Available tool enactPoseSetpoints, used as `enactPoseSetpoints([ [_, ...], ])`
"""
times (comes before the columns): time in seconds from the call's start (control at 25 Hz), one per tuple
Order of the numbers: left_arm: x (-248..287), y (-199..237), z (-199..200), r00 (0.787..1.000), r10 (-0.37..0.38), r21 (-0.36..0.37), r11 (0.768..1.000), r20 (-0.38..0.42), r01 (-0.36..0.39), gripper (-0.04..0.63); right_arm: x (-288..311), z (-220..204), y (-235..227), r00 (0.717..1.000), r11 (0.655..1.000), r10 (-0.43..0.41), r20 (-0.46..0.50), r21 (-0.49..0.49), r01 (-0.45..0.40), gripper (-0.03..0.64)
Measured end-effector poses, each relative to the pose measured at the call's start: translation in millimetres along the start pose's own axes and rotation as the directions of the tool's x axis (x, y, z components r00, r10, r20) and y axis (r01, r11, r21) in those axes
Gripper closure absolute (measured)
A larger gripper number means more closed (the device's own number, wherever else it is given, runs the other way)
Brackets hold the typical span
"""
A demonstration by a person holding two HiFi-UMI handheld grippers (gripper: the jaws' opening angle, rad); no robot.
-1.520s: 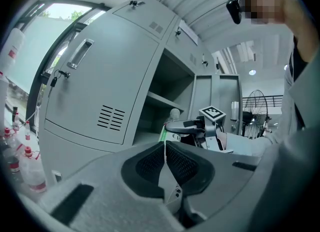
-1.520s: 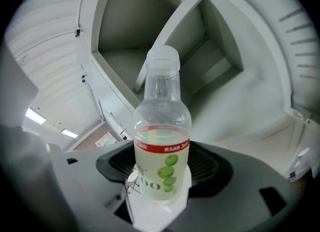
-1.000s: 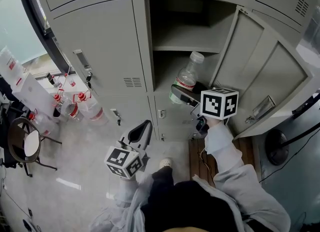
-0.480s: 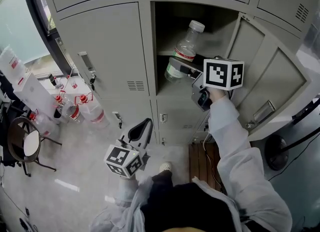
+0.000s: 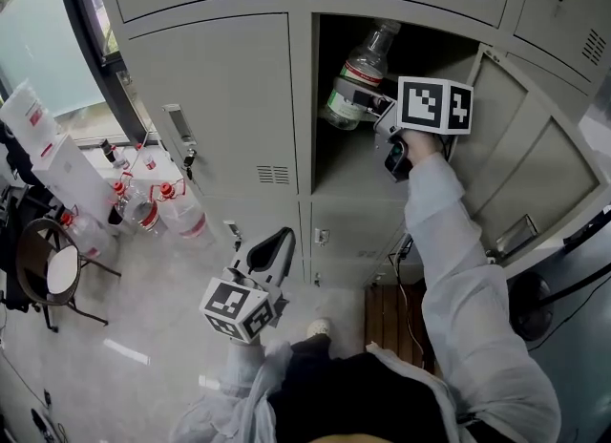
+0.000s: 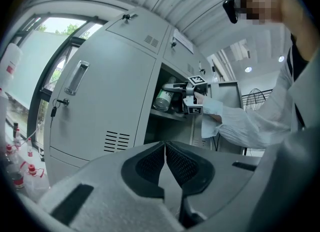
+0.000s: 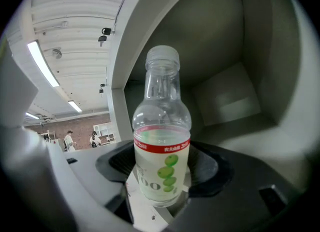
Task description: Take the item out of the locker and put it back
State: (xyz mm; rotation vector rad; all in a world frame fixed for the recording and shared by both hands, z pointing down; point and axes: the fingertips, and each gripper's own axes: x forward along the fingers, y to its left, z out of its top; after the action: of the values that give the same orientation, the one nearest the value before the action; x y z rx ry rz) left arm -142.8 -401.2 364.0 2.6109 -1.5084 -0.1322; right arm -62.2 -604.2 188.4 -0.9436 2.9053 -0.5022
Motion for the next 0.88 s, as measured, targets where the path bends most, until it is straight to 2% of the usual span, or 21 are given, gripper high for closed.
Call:
enactPoseSetpoints([
  [0.2,8.7,12.5,6.8,1.0,0.005,0.008,1.0,0.009,-0.005,0.581,18.2,14.0,-8.5,1.0,1.0,-0.005,-0.003,-0.021,0.005,0.31],
  [0.44,22.8,22.3,16.3,1.0,-0.011,0.026,1.0,0.025,0.011,0.58,42.0,29.7,-33.1,0.998,0.995,-0.056,-0.014,-0.082,0.054,0.31],
  [0.88,48.7,42.0,21.9,0.999,-0.016,0.026,1.0,0.037,0.015,0.58,101.8,28.5,-51.6,0.988,0.975,-0.086,-0.13,-0.216,0.056,0.31],
])
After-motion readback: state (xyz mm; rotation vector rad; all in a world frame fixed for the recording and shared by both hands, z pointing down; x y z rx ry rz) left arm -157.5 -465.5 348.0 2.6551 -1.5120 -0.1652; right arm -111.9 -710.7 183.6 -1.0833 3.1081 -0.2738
